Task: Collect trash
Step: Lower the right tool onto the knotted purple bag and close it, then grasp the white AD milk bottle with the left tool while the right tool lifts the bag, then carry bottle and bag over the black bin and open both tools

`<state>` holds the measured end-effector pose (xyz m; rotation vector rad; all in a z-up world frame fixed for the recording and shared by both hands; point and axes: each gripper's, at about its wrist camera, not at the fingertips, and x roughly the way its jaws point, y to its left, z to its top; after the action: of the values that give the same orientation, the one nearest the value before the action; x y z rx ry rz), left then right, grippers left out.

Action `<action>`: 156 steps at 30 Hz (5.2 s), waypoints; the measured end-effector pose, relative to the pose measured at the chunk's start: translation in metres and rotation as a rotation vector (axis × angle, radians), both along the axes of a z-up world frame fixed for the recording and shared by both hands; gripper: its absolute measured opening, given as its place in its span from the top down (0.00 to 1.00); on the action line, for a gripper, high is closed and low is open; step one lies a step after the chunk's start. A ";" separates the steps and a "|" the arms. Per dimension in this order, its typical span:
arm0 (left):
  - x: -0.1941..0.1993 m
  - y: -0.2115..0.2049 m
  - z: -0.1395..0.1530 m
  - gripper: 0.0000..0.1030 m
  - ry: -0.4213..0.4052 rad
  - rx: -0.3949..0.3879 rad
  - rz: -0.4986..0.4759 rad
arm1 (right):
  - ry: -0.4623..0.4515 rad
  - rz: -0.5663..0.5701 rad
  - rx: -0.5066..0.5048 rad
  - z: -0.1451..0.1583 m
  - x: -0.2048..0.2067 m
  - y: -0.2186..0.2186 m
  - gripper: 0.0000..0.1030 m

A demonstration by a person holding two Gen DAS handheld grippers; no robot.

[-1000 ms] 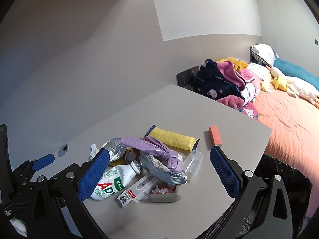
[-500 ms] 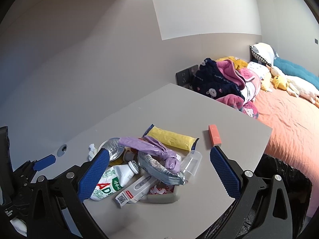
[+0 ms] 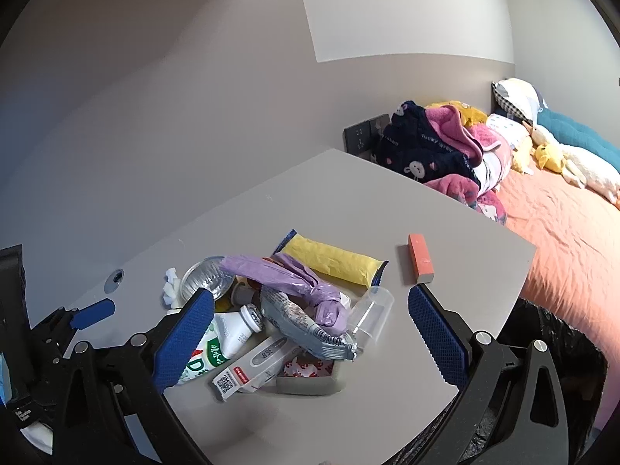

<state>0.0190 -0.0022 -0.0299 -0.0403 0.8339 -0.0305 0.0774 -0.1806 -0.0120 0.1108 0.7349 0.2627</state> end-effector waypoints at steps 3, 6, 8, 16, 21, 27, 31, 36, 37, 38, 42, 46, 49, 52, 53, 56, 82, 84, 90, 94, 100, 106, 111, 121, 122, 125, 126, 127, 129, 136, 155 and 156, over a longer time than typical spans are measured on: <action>0.004 0.000 -0.006 0.06 0.014 -0.004 -0.010 | 0.018 -0.004 -0.003 -0.004 0.007 -0.002 0.06; 0.010 -0.001 -0.013 0.06 0.026 -0.011 -0.046 | 0.044 0.002 -0.013 -0.010 0.016 -0.003 0.14; 0.014 -0.004 -0.018 0.06 0.038 0.001 -0.061 | 0.066 0.008 -0.010 -0.014 0.023 -0.003 0.22; 0.031 -0.004 -0.042 0.06 0.110 0.006 -0.111 | 0.152 0.040 -0.040 -0.037 0.054 0.001 0.40; 0.040 -0.007 -0.055 0.06 0.157 0.023 -0.151 | 0.212 0.070 -0.063 -0.052 0.070 0.006 0.46; 0.049 -0.007 -0.071 0.06 0.205 0.019 -0.164 | 0.254 0.116 -0.114 -0.064 0.083 0.018 0.47; 0.059 -0.008 -0.079 0.06 0.223 0.017 -0.166 | 0.274 0.148 -0.154 -0.072 0.087 0.028 0.50; 0.061 -0.009 -0.083 0.10 0.226 0.020 -0.174 | 0.302 0.163 -0.172 -0.081 0.093 0.032 0.69; 0.061 -0.008 -0.084 0.12 0.222 0.016 -0.175 | 0.298 0.162 -0.175 -0.081 0.094 0.032 0.70; 0.060 -0.007 -0.084 0.21 0.220 0.009 -0.174 | 0.297 0.165 -0.174 -0.081 0.094 0.032 0.73; 0.056 0.004 -0.081 0.59 0.192 -0.029 -0.129 | 0.288 0.157 -0.134 -0.078 0.093 0.029 0.76; 0.055 0.011 -0.081 0.62 0.185 -0.068 -0.113 | 0.256 0.140 -0.105 -0.067 0.091 0.025 0.76; 0.049 0.016 -0.078 0.63 0.160 -0.099 -0.100 | 0.232 0.127 -0.083 -0.057 0.089 0.021 0.76; 0.043 0.021 -0.072 0.63 0.138 -0.123 -0.091 | 0.213 0.120 -0.066 -0.048 0.087 0.018 0.76; 0.042 0.021 -0.069 0.63 0.132 -0.121 -0.089 | 0.207 0.119 -0.064 -0.045 0.086 0.017 0.76; 0.039 0.021 -0.062 0.63 0.120 -0.114 -0.085 | 0.190 0.113 -0.056 -0.038 0.081 0.015 0.76; 0.006 -0.050 0.013 0.63 -0.028 -0.131 -0.250 | 0.084 -0.008 0.031 0.009 0.007 -0.065 0.76; 0.004 -0.059 0.017 0.63 -0.033 -0.132 -0.272 | 0.079 -0.023 0.035 0.011 0.002 -0.073 0.76; 0.005 -0.084 0.024 0.63 -0.043 -0.136 -0.338 | 0.063 -0.074 0.042 0.017 -0.016 -0.101 0.76; 0.003 -0.105 0.025 0.63 -0.049 -0.134 -0.390 | 0.055 -0.114 0.041 0.020 -0.025 -0.120 0.76; 0.004 -0.138 0.029 0.62 -0.054 -0.141 -0.476 | 0.041 -0.179 0.039 0.024 -0.038 -0.147 0.76; 0.007 -0.175 0.031 0.62 -0.055 -0.154 -0.565 | 0.029 -0.251 0.038 0.028 -0.053 -0.178 0.76; 0.007 -0.207 0.031 0.62 -0.047 -0.164 -0.640 | 0.025 -0.314 0.041 0.027 -0.067 -0.207 0.76; 0.002 -0.265 0.031 0.62 -0.008 -0.190 -0.792 | 0.033 -0.431 0.091 0.021 -0.097 -0.261 0.76; 0.001 -0.269 0.031 0.61 -0.002 -0.194 -0.804 | 0.033 -0.451 0.101 0.020 -0.101 -0.267 0.73; -0.002 -0.283 0.028 0.16 0.027 -0.196 -0.839 | 0.020 -0.499 0.105 0.021 -0.110 -0.278 0.46; -0.005 -0.287 0.030 0.08 0.014 -0.193 -0.847 | 0.004 -0.528 0.092 0.024 -0.116 -0.282 0.37; -0.007 -0.289 0.031 0.08 -0.004 -0.189 -0.854 | -0.010 -0.551 0.081 0.025 -0.120 -0.284 0.35; -0.011 -0.295 0.033 0.07 -0.026 -0.170 -0.862 | -0.017 -0.561 0.077 0.026 -0.122 -0.287 0.34; -0.005 -0.290 0.029 0.07 -0.017 -0.160 -0.828 | -0.026 -0.552 0.078 0.025 -0.122 -0.287 0.34; 0.006 -0.219 0.026 0.07 -0.027 -0.154 -0.614 | -0.017 -0.405 0.087 0.020 -0.092 -0.230 0.34; 0.007 -0.214 0.026 0.07 -0.028 -0.155 -0.604 | -0.016 -0.396 0.085 0.020 -0.089 -0.225 0.34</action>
<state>0.0257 -0.2165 -0.0037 0.0673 0.7897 -0.6622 -0.0119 -0.4055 0.0075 0.3304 0.6702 -0.0830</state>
